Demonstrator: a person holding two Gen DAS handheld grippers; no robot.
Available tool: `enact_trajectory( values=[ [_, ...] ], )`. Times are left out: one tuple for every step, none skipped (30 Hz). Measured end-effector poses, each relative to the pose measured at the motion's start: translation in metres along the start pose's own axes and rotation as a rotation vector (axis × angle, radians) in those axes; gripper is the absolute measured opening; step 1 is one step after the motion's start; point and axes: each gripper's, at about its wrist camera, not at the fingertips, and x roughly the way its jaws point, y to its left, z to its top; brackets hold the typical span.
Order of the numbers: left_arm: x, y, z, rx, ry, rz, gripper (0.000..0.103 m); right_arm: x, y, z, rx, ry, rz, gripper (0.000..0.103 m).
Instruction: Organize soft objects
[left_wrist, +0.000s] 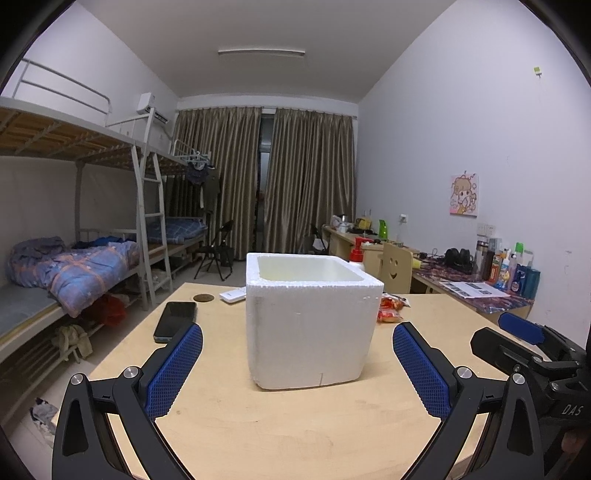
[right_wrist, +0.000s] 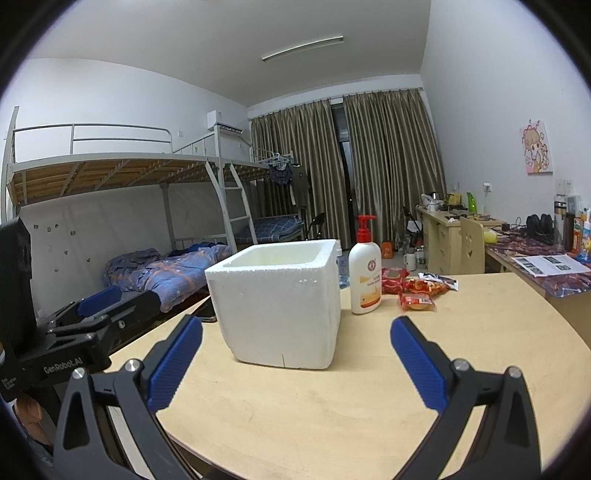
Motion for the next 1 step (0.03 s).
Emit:
enact_trajectory(
  values=[
    [-0.0002,0.0003,-0.0001,-0.002,0.0,-0.003,0.103,0.0001,0.0001,0.0,-0.001,0.0,-0.001,0.103]
  ],
)
